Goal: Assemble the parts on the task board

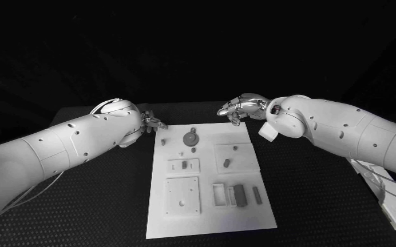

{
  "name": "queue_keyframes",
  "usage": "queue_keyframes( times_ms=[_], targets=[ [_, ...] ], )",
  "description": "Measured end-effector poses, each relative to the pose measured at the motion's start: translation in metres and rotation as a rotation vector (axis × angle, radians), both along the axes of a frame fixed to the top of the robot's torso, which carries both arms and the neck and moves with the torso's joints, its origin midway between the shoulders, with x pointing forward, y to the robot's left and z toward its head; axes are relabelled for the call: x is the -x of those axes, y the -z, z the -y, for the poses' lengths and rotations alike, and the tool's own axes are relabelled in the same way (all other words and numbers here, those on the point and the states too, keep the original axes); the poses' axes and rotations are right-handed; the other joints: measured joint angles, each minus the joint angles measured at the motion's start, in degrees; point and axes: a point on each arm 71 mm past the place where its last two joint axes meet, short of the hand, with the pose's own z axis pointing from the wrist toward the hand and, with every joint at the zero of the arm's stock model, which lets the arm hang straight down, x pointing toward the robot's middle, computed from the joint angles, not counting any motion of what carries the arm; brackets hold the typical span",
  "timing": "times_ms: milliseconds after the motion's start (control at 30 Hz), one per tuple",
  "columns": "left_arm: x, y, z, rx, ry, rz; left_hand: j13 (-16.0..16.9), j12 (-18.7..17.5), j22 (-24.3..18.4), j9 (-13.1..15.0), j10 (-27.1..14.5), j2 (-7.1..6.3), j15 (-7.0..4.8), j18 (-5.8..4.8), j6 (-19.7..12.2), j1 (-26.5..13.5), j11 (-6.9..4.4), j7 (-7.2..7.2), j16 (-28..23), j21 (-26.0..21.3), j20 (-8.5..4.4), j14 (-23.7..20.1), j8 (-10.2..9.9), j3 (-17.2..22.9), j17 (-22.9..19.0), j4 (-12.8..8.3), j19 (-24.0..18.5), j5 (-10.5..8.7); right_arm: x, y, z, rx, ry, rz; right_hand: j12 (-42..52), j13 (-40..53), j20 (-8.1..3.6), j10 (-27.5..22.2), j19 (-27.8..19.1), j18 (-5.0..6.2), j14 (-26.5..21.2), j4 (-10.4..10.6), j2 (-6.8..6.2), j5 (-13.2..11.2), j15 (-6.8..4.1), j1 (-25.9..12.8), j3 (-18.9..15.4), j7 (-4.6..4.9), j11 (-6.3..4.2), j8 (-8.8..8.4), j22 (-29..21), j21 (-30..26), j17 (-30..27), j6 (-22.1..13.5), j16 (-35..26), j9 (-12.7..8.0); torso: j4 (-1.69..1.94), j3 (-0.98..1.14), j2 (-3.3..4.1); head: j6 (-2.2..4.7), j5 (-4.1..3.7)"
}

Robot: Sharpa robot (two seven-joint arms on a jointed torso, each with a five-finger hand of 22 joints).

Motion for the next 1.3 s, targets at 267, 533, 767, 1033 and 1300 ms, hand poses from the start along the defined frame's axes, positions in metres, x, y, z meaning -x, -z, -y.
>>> queue_keyframes(
  times_ms=[267, 533, 767, 1033, 1300],
  targets=[
    [-0.008, 0.006, -0.003, -0.064, -0.004, -0.053, 0.06, 0.0, 0.29, -0.29, -0.21, 0.05, 0.02, -0.02, -0.41, 0.05, 0.21, 0.26, 0.0, -0.26, 0.31, -0.42, 0.0, -0.79, 0.08, 0.79, -0.31, 0.0, 0.0, 0.0, -0.001, 0.0, -0.001, 0.0, 0.0, 0.0, 0.0, 0.0, 0.0, 0.0, 0.01, 0.0, 0.0, 0.0, 0.01, 0.0, 0.0, -0.02, 0.0, 0.0, 0.0, 0.0, 0.0, 0.01, 0.0, 0.0, -0.04, -0.03, 0.03, -0.07, 0.08],
    [-0.009, 0.011, -0.002, -0.059, -0.004, -0.096, 0.22, 0.0, 0.62, -0.5, -0.62, 0.71, 0.21, -0.06, -0.74, 0.15, 0.21, 0.4, 0.0, -0.26, 0.3, -0.62, 0.24, -1.92, 0.26, 1.44, -0.72, 0.0, 0.0, 0.0, -0.002, -0.001, -0.003, 0.0, 0.0, 0.0, 0.0, 0.0, 0.0, 0.0, 0.03, 0.0, 0.0, 0.0, 0.03, 0.0, 0.0, 0.05, 0.0, 0.0, 0.0, 0.0, 0.0, 0.19, 0.0, 0.0, -0.04, -0.09, -0.02, -0.24, -0.07],
    [-0.008, 0.014, 0.0, -0.043, -0.002, -0.129, 0.37, 0.0, 1.01, -0.76, -0.62, 1.89, 0.02, -0.08, -0.89, 0.68, 0.2, 0.37, 0.0, -0.26, 0.31, -0.83, 0.62, -3.21, 0.46, 1.79, -0.73, 0.0, 0.0, 0.0, -0.003, -0.001, -0.005, 0.0, 0.0, 0.01, 0.0, 0.0, 0.0, 0.0, 0.04, 0.0, 0.0, 0.0, 0.03, 0.0, 0.0, 0.2, 0.0, 0.0, 0.0, 0.0, 0.0, 0.03, 0.0, 0.0, 0.03, -0.06, -0.08, -0.33, -0.2],
    [-0.005, 0.02, 0.008, -0.034, 0.017, -0.178, 0.45, 0.0, 1.5, -1.34, -1.14, 3.62, 0.2, -0.08, -1.0, 1.91, 0.29, 0.27, 0.0, -0.55, 0.3, -1.43, 0.95, -4.85, 0.58, 1.2, -1.15, 2.69, 0.0, 0.0, -0.003, -0.001, -0.005, 0.0, 0.0, 0.01, 0.0, 0.0, 0.0, 0.0, 0.04, 0.0, 0.0, 0.0, 0.04, 0.0, 0.0, 0.2, 0.0, 0.0, 0.0, 0.0, 0.0, 0.03, 0.0, 0.0, 0.04, -0.03, -0.09, -0.43, -0.22],
    [-0.005, 0.022, 0.008, -0.03, 0.016, -0.192, 0.49, 0.0, 1.66, -1.52, -1.14, 3.9, 0.2, -0.09, -1.01, 2.19, 0.29, 0.25, 0.0, -0.65, 0.3, -1.43, 1.16, -5.24, 0.63, 1.12, -1.14, 3.01, 0.0, 0.0, -0.004, -0.002, -0.007, 0.0, 0.0, -0.04, 0.0, 0.0, 0.0, 0.0, 0.05, 0.0, 0.0, 0.0, 0.05, 0.0, 0.0, 0.19, 0.0, 0.0, 0.0, 0.0, -0.05, 0.03, 0.0, 0.0, 0.04, -0.03, -0.09, -0.49, -0.38]
  ],
)
